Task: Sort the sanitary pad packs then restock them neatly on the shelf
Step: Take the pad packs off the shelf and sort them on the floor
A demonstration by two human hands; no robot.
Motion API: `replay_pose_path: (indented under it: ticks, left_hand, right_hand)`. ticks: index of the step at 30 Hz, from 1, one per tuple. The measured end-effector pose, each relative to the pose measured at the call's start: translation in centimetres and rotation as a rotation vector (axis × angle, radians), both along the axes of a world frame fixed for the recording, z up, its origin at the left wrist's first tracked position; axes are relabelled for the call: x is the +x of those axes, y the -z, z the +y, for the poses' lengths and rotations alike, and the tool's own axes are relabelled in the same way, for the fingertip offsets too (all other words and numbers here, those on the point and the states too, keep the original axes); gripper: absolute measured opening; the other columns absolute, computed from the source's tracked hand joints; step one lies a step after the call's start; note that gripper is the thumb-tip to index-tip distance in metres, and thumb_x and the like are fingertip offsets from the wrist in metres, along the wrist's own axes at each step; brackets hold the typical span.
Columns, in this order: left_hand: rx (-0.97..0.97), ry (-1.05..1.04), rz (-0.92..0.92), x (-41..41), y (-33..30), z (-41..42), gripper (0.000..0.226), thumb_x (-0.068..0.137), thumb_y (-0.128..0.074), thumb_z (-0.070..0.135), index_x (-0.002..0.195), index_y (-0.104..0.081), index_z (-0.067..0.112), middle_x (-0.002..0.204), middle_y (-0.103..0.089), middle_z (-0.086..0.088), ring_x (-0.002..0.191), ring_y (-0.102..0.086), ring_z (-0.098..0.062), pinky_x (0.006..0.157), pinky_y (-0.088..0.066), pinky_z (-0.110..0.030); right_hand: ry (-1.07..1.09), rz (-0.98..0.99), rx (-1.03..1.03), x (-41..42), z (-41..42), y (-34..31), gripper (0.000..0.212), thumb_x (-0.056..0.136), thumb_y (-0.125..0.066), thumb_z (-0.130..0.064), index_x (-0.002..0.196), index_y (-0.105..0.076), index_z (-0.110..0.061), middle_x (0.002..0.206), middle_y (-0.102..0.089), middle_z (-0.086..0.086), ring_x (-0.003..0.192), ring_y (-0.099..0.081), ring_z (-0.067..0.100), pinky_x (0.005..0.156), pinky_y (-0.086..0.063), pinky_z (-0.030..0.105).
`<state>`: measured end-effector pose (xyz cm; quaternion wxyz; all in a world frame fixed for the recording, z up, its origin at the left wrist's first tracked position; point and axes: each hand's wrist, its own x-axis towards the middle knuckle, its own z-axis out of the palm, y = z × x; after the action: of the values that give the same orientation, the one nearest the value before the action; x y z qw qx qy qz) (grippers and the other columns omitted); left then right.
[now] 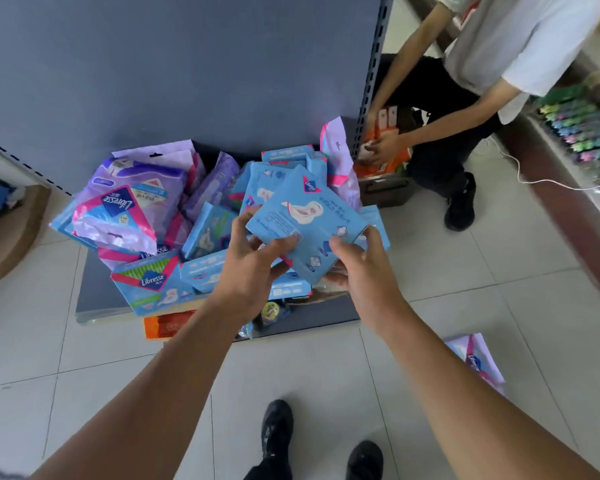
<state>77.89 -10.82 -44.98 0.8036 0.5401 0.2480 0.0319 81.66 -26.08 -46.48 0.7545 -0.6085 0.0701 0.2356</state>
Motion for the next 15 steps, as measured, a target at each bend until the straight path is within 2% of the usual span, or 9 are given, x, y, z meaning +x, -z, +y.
replay_pose_path:
  ticks: [3, 5, 7, 9, 11, 13, 15]
  left_hand:
    - [0.024, 0.044, 0.012, 0.1, -0.2, -3.3, 0.033, 0.075, -0.069, 0.011, 0.101, -0.050, 0.019, 0.096, -0.063, -0.005, 0.081, -0.064, -0.016, 0.064, -0.053, -0.027]
    - [0.067, 0.105, 0.039, 0.3, -0.5, -5.6, 0.032, 0.072, -0.069, 0.020, 0.100, -0.054, 0.022, 0.101, -0.062, -0.009, 0.086, -0.064, -0.018, 0.070, -0.056, -0.034]
    - [0.105, 0.219, 0.057, 0.7, -0.8, -8.3, 0.039, 0.072, -0.071, 0.022, 0.108, -0.058, 0.027, 0.108, -0.062, -0.013, 0.090, -0.066, -0.021, 0.078, -0.058, -0.042]
    - [0.116, 0.328, 0.077, 1.0, -0.8, -11.6, 0.042, 0.073, -0.071, 0.021, 0.113, -0.059, 0.027, 0.111, -0.064, -0.013, 0.093, -0.068, -0.024, 0.082, -0.058, -0.048]
    - [0.141, 0.404, 0.093, 1.2, -0.7, -15.6, 0.037, 0.080, -0.073, 0.015, 0.112, -0.061, 0.028, 0.115, -0.064, -0.016, 0.094, -0.067, -0.025, 0.086, -0.056, -0.051]
    - [0.185, 0.468, 0.105, 1.3, -0.2, -19.8, 0.035, 0.088, -0.068, 0.010, 0.117, -0.059, 0.029, 0.118, -0.064, -0.016, 0.092, -0.068, -0.022, 0.080, -0.058, -0.042]
    - [0.190, 0.529, 0.114, 1.2, 0.6, -24.3, 0.042, 0.090, -0.066, 0.009, 0.127, -0.054, 0.027, 0.117, -0.064, -0.015, 0.094, -0.070, -0.022, 0.070, -0.057, -0.030]
  right_hand:
    - [0.062, -0.051, -0.020, -0.2, -4.2, -0.4, 0.039, 0.087, -0.060, -0.020, 0.124, -0.049, -0.025, 0.104, -0.071, 0.001, 0.091, -0.072, 0.021, 0.064, -0.057, 0.036]
    - [0.080, -0.059, -0.042, -0.4, -7.7, -0.8, 0.037, 0.089, -0.057, -0.018, 0.124, -0.051, -0.029, 0.100, -0.072, -0.004, 0.086, -0.071, 0.014, 0.061, -0.055, 0.031]
    - [0.108, -0.059, -0.087, -0.9, -11.3, -1.0, 0.036, 0.085, -0.055, -0.023, 0.120, -0.054, -0.030, 0.096, -0.072, -0.006, 0.083, -0.072, 0.013, 0.060, -0.054, 0.030]
    - [0.162, -0.044, -0.152, -1.5, -15.0, -1.1, 0.035, 0.078, -0.054, -0.030, 0.113, -0.058, -0.033, 0.093, -0.073, -0.005, 0.083, -0.072, 0.014, 0.063, -0.056, 0.035]
    - [0.231, -0.041, -0.203, -2.4, -18.9, -1.0, 0.030, 0.082, -0.057, -0.031, 0.111, -0.060, -0.036, 0.097, -0.072, 0.002, 0.086, -0.071, 0.018, 0.072, -0.058, 0.044]
    - [0.325, -0.013, -0.208, -3.6, -22.9, -0.6, 0.029, 0.092, -0.060, -0.022, 0.118, -0.058, -0.033, 0.104, -0.069, 0.009, 0.091, -0.071, 0.023, 0.078, -0.058, 0.049]
    - [0.436, 0.032, -0.216, -5.1, -26.8, -0.4, 0.035, 0.095, -0.058, -0.012, 0.125, -0.052, -0.029, 0.109, -0.066, 0.005, 0.093, -0.071, 0.021, 0.081, -0.059, 0.047]
